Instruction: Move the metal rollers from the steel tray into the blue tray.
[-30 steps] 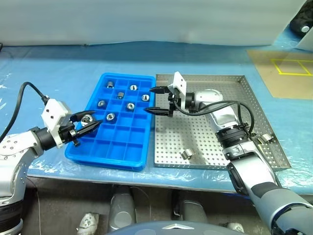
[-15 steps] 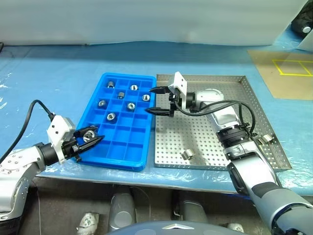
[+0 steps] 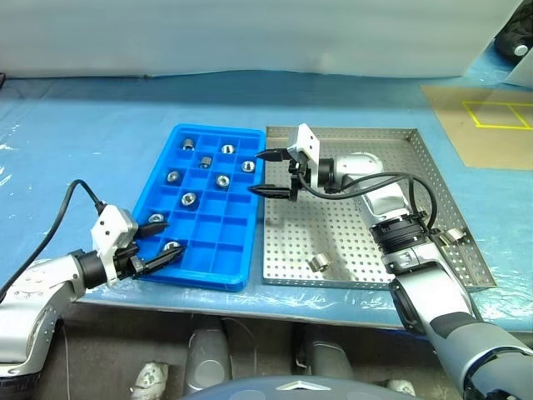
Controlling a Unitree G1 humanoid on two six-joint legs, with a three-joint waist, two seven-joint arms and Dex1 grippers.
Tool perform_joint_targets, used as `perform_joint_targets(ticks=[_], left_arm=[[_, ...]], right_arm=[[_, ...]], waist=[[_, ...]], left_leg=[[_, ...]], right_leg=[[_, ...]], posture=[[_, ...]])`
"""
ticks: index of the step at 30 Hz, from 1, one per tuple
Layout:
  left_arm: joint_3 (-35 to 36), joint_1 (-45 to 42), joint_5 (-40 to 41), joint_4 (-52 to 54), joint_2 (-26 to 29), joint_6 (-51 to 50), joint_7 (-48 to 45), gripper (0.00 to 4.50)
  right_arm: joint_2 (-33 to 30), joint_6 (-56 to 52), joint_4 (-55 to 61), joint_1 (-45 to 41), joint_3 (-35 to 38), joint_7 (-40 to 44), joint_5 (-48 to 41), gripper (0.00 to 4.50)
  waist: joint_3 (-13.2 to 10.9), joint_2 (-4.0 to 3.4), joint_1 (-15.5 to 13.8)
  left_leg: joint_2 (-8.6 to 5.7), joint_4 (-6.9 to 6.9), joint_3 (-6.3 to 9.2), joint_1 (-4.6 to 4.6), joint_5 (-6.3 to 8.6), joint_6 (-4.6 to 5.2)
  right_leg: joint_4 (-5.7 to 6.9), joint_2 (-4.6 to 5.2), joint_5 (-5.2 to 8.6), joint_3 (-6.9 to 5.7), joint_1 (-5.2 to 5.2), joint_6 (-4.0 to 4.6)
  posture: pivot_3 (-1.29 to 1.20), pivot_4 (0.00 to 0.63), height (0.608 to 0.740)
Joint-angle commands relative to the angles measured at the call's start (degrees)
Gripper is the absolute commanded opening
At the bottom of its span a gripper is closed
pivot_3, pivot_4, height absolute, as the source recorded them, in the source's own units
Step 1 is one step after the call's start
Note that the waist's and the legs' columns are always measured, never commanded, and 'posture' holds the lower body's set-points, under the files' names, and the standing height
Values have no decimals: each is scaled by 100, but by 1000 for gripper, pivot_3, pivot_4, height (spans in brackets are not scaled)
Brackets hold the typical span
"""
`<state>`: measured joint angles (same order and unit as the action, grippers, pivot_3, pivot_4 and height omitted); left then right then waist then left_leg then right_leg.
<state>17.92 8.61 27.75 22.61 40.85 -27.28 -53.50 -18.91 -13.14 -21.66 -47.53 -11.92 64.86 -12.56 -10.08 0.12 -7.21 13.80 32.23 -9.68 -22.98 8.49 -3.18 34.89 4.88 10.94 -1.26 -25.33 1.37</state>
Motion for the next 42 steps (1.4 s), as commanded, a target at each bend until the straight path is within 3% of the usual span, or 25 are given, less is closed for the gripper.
perform_joint_targets(ticks=[1, 8, 18, 28, 36, 42], left_arm=[[76, -279, 132, 207, 119, 63, 57, 3698], [-174, -1193, 385, 233, 64, -132, 251, 3698], [-1588, -3119, 84, -1103, -298, 226, -442, 3698], [-3028, -5470, -748, -4200, -1899, 1666, -1970, 3698], [-3121, -6368, -1063, -5948, -2875, 2601, -2712, 3698], [-3117, -6505, -1262, -6409, -3074, 3024, -3063, 3698]], right_arm=[[-19, 21, 255, -12, 122, -16, -75, 4500], [-30, 0, 307, 17, 143, -54, -82, 4500], [-890, -570, 1333, 664, 673, -378, -202, 4500], [-2144, -1892, 3707, 2589, 2111, -1205, -657, 4500], [-2404, -2500, 4734, 3779, 3062, -1898, -879, 4500], [-2308, -2645, 5160, 4445, 3261, -2214, -1016, 4500]], waist=[[0, 0, -2], [0, 0, -1], [1, 0, 18], [3, 1, 423], [4, 0, 868], [5, -3, 1016]], left_leg=[[0, 0, 0, 0, 0, 0], [-2, 10, 1, 1, -2, -3], [-4, 35, 0, 3, -11, -16], [-17, 55, -23, 41, -12, -16], [-12, 57, -45, 58, 13, 26], [-14, 57, -47, 72, 23, 40]], right_leg=[[1, 0, 0, 0, 0, 0], [10, 1, 0, 1, 2, 1], [40, 4, 0, 9, 4, 0], [59, -2, 2, 66, 15, -7], [28, -47, 0, 121, 16, -21], [-9, -53, 17, 128, 43, -59]], posture=[[206, 150, 740], [177, 150, 740], [-40, 150, 740], [-416, 150, 740], [-555, 150, 740], [-591, 150, 740]])
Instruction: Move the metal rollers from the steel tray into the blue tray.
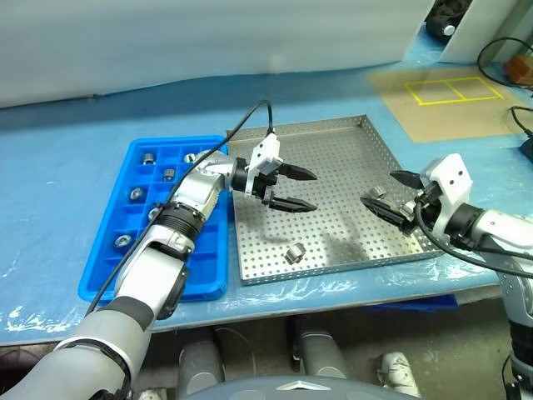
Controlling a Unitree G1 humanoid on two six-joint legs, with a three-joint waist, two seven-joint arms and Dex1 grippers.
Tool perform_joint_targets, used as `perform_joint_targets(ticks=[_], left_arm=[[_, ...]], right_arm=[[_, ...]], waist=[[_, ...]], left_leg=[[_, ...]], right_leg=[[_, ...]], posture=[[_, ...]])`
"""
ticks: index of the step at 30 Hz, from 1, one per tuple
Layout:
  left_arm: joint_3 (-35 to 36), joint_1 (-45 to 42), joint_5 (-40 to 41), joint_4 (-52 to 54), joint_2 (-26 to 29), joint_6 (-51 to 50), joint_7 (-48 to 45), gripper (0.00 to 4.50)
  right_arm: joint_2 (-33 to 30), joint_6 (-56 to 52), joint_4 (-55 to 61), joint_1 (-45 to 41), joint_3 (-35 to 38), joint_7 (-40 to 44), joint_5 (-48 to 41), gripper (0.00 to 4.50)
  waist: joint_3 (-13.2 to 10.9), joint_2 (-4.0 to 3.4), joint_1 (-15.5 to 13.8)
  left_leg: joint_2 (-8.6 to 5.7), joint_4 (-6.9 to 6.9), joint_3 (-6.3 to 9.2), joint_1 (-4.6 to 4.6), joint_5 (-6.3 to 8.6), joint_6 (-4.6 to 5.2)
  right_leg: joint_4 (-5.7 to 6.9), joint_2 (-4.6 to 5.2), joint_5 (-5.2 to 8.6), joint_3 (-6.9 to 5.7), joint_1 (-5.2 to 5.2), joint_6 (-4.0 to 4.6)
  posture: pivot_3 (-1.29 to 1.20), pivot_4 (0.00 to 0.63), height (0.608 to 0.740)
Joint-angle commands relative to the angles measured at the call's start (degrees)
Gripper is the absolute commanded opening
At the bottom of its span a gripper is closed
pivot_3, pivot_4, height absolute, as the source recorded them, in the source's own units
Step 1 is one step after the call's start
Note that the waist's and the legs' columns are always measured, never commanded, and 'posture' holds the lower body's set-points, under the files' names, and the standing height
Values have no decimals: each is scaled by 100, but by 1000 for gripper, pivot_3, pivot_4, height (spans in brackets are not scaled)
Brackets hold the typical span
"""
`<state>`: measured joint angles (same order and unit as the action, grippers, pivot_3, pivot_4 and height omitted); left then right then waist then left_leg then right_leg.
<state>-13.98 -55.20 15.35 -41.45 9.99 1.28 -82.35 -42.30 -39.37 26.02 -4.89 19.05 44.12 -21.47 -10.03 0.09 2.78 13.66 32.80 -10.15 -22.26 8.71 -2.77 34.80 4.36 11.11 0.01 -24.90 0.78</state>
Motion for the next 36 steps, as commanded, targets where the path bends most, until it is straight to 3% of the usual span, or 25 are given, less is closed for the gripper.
perform_joint_targets(ticks=[1, 7, 18, 29, 36], left_arm=[[116, -92, -8, 69, 50, 141, -209, 3698], [216, 486, 131, 1068, 674, -136, -516, 3698], [560, 1717, 585, 3493, 1715, -1376, 16, 3698], [878, 2884, 987, 5150, 2698, -2123, 422, 3698], [892, 2997, 1074, 5275, 2736, -2184, 659, 3698]], right_arm=[[46, -67, 512, 270, 100, -161, -180, 4500], [-19, -336, 1031, -38, -872, 30, -490, 4500], [-178, 732, -875, -1690, -2955, 1519, 232, 4500], [-190, 1436, -1913, -2060, -3396, 2543, 536, 4500], [-128, 1445, -1660, -2078, -3582, 2897, 589, 4500]], waist=[[0, 0, 28], [1, -1, 147], [0, -1, -142], [-1, -2, -273], [-1, -1, -361]], left_leg=[[-2, 0, 0, -2, 2, 3], [2, -6, 0, 4, 5, 7], [2, -12, 1, 8, 5, 4], [10, -43, 1, 21, -8, -17], [10, -41, 1, 28, -10, -21]], right_leg=[[-4, 1, 0, 2, 2, 0], [-5, -5, -18, 2, 1, 29], [0, 2, -21, -3, 11, 36], [6, 1, -20, -3, 0, 39], [10, 1, -21, -1, 3, 41]], posture=[[-590, 150, 740], [-515, 150, 740], [-308, 150, 740], [-202, 150, 740], [-181, 150, 740]])
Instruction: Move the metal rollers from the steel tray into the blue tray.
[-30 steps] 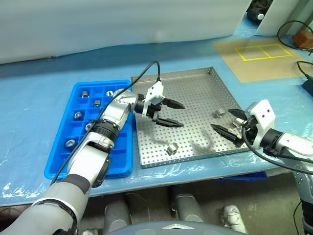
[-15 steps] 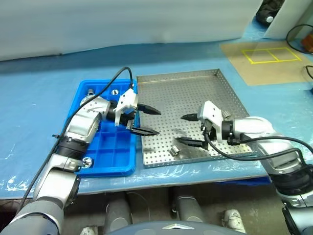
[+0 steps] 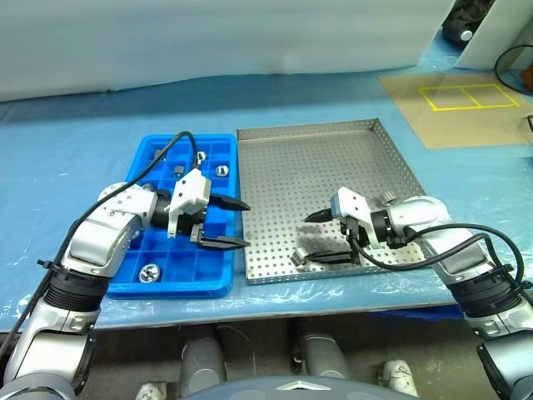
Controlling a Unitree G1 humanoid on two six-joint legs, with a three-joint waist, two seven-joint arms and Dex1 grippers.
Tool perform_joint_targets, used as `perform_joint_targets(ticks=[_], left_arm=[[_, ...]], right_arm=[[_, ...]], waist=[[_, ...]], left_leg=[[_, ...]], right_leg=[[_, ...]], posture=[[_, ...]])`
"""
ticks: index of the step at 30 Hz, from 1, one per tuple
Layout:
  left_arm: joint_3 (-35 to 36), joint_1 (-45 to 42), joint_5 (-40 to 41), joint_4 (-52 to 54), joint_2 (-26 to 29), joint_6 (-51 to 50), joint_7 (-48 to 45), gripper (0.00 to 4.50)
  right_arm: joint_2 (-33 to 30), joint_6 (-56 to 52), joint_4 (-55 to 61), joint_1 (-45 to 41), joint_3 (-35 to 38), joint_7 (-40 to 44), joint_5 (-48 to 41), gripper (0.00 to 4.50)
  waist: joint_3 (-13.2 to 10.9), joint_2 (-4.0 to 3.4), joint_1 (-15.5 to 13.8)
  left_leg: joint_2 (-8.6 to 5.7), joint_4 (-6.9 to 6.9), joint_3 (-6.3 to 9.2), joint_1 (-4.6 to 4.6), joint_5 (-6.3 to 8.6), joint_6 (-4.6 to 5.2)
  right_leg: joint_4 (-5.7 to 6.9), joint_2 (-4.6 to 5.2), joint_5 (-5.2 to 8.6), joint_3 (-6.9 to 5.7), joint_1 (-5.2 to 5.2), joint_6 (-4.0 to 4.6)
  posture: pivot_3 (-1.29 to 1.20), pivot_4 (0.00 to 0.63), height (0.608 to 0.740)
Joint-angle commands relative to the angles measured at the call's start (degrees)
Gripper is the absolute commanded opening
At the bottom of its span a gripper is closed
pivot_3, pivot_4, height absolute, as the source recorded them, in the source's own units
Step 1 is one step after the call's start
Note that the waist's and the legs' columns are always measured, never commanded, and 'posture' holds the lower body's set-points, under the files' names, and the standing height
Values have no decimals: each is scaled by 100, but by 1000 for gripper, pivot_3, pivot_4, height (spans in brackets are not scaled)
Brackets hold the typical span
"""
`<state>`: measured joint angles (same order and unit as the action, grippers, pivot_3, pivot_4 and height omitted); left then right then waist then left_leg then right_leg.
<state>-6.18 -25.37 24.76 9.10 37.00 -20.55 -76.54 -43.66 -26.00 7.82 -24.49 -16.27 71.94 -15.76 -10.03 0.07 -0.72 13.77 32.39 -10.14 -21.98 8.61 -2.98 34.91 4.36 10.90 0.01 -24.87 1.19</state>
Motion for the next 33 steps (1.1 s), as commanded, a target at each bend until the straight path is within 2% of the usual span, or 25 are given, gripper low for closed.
perform_joint_targets(ticks=[1, 14, 18, 21, 22, 23, 26, 33], left_arm=[[97, 23, 139, 237, 33, -3, 99, 3698], [75, 100, 170, 370, 78, -6, 288, 3698], [74, 87, 169, 376, 97, -10, 301, 3746], [71, 75, 161, 370, 111, -7, 308, 3746], [69, 72, 160, 368, 112, -8, 312, 3746], [67, 70, 161, 367, 113, -9, 314, 3746], [52, 65, 164, 374, 104, -22, 322, 3746], [77, -3, 178, 338, 96, -51, 349, 3746]], right_arm=[[33, 162, 101, -134, -84, 121, 64, 4500], [212, 701, -915, -319, -231, 267, 504, 4500], [300, 744, -975, -294, -212, 251, 547, 3566], [362, 794, -970, -289, -200, 191, 586, 2533], [364, 753, -922, -284, -185, 245, 527, 2533], [364, 719, -886, -279, -173, 290, 484, 1947], [400, 782, -926, -301, -154, 181, 573, 1126], [458, 763, -917, -386, -91, 85, 556, 1104]], waist=[[0, 0, -17], [0, 0, -32], [0, 0, -31], [0, 0, -32], [0, 0, -32], [0, 0, -33], [0, 0, -34], [0, 0, -33]], left_leg=[[0, -1, 0, 0, 0, 0], [-1, -1, 0, -2, -1, -1], [-1, -1, 0, -2, -1, -1], [-1, -1, 0, -2, -1, -1], [-1, -1, 0, -2, -1, -1], [-1, -1, 0, -2, -1, -1], [-1, -1, 0, -1, -1, -1], [-1, -1, 0, -1, -1, -1]], right_leg=[[0, 0, 0, 0, 0, 0], [0, 0, 0, 0, -1, 0], [0, 0, 0, 0, -2, 1], [0, 0, 0, 0, -1, 1], [0, 0, 0, 0, -1, 1], [1, 0, 0, 0, -2, 1], [1, 0, 0, 0, -1, 1], [1, 0, 0, 0, -1, 1]], posture=[[-180, 150, 740], [-160, 150, 740], [-158, 150, 740], [-159, 150, 740], [-159, 150, 740], [-160, 150, 740], [-161, 150, 740], [-158, 150, 740]])
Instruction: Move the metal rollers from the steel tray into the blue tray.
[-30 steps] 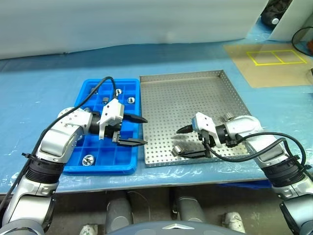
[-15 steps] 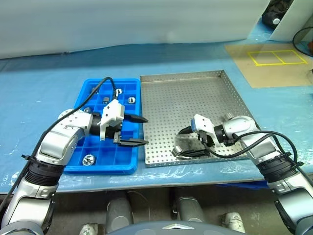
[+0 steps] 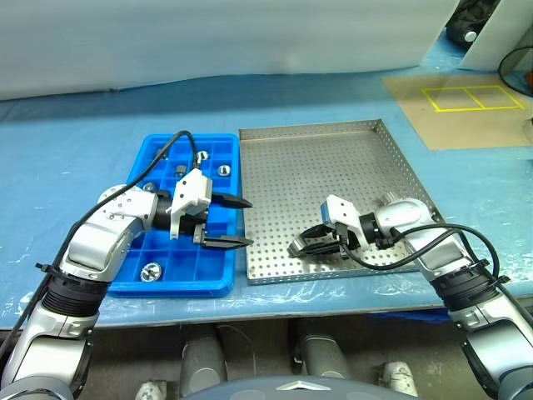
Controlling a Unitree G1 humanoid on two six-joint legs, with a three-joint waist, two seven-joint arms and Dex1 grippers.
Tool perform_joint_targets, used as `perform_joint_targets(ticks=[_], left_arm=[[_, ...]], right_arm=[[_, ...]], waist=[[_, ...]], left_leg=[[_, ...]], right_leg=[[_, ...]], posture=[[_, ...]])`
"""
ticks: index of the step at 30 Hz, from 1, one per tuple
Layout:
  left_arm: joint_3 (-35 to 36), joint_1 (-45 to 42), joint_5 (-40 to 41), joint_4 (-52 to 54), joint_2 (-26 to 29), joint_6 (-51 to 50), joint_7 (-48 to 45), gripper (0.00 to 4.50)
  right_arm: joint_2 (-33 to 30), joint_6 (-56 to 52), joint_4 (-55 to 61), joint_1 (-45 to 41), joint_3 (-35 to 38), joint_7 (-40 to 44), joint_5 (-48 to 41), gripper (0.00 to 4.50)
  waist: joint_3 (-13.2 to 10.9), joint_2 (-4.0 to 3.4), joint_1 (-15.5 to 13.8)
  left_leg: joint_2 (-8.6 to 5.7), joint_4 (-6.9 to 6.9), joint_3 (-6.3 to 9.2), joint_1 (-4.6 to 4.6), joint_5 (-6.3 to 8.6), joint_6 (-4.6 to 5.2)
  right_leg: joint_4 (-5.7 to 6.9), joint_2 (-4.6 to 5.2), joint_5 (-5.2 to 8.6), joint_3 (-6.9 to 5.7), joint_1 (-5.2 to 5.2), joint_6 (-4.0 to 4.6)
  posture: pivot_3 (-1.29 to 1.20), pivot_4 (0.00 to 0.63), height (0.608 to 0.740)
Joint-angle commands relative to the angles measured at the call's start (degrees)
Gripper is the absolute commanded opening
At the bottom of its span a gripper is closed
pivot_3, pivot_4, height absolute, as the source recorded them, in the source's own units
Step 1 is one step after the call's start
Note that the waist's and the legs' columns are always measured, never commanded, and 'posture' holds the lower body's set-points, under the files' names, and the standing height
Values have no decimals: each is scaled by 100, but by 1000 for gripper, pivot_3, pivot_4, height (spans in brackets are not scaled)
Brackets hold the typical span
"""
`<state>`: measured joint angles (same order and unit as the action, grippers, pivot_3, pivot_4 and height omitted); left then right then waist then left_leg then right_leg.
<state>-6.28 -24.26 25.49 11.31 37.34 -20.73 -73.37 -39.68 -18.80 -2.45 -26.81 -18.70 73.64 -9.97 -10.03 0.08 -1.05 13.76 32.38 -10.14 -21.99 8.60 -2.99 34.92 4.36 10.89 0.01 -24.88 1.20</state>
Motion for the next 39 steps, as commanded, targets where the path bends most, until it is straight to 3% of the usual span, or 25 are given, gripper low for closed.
perform_joint_targets(ticks=[1, 16, 26, 31, 39], left_arm=[[103, -129, 104, 104, 66, -35, 41, 3746], [1217, -1, 160, -52, 877, -85, 433, 3746], [2571, 1094, 313, 566, 1558, -366, 937, 3746], [3295, 1887, 450, 1103, 1542, -614, 1285, 3746], [3852, 2646, 675, 1768, 1420, -857, 1706, 3746]], right_arm=[[92, 41, 87, -189, 166, -136, -15, 1104], [773, -232, -47, -1414, 333, -114, -449, 1104], [1726, 291, -1067, -2393, 83, 346, -391, 1104], [2276, 790, -1856, -2760, -33, 462, -231, 1104], [2889, 1571, -3042, -3136, -94, 597, 92, 1104]], waist=[[0, 0, 3], [-1, 3, -55], [-5, 9, -239], [-6, 11, -425], [-6, 13, -672]], left_leg=[[0, 0, 0, 0, 0, 0], [2, 0, 1, -5, -5, -9], [6, -5, 5, -14, -8, -15], [13, -13, 11, -15, -12, -22], [15, -15, 28, -29, -14, -27]], right_leg=[[0, 0, 0, 0, 0, 0], [20, -4, 1, 1, -19, 2], [39, -1, 8, -9, -36, 14], [48, 0, 19, -25, -39, 30], [50, 3, 22, -45, -40, 32]], posture=[[-154, 150, 740], [-36, 150, 740], [154, 150, 740], [248, 150, 740], [322, 150, 740]])
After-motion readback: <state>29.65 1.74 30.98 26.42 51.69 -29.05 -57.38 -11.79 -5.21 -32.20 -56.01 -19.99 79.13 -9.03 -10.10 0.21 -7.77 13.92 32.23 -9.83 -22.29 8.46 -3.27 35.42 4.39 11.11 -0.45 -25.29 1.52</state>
